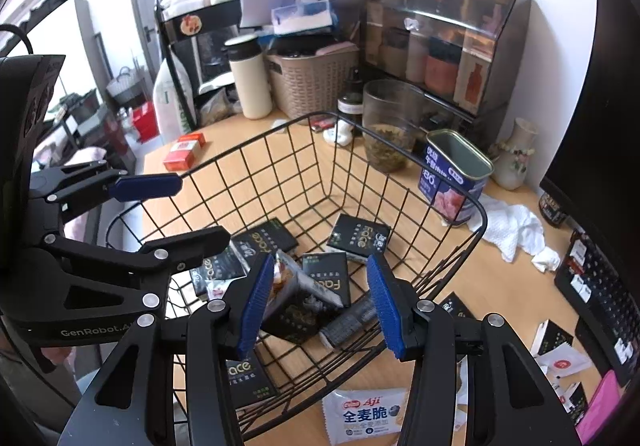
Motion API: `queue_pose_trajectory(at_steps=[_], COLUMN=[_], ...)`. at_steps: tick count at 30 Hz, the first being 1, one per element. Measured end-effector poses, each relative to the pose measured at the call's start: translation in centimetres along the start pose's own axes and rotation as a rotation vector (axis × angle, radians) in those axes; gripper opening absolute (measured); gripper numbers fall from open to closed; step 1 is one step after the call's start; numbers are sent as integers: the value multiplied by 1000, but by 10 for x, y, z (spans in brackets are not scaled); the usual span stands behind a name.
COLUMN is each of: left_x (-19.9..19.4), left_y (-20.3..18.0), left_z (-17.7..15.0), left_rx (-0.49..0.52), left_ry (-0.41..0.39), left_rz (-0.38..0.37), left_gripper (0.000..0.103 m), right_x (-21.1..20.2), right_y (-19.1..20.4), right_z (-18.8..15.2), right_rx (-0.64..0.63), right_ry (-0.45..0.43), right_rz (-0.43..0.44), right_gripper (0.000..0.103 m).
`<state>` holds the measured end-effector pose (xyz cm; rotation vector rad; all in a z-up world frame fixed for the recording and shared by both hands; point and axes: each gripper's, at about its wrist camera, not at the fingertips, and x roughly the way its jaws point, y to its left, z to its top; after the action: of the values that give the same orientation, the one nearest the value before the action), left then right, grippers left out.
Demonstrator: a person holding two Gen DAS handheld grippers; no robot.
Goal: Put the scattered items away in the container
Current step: 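Carry both Face packs over the wire basket and open both tools, then move both tools back from the basket to the desk items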
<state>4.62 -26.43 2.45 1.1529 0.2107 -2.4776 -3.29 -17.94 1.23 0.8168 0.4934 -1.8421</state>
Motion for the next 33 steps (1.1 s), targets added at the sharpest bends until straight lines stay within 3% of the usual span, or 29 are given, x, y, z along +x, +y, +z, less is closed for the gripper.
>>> queue_pose_trajectory(at_steps=[7,13,18,23,27,33], left_x=[-5,-20,-35,-45,-30,21], left_y=[-5,-32,-89,-154,-201,-231], left_z=[2,5,3,3,-3,-4], left_rx=[0,30,147,230,308,319], left_ry=[0,-26,-43,-59,-20,81], left_rz=[-24,-108,-129,-245,-273,-279], left_gripper=[70,70,70,71,71,71], right_x=[-8,-48,-87,-129,-148,-140], right_y=[-2,-21,-63,-114,-140,-181], right_z=[1,-5,-40,-80,-111,-153], right_rx=[2,34,100,212,268,348], right_ry=[-5,-51,-45,-54,-41,17], right_rz=[-3,-44,-139,-214,-259,-283], right_gripper=[48,48,48,48,48,48])
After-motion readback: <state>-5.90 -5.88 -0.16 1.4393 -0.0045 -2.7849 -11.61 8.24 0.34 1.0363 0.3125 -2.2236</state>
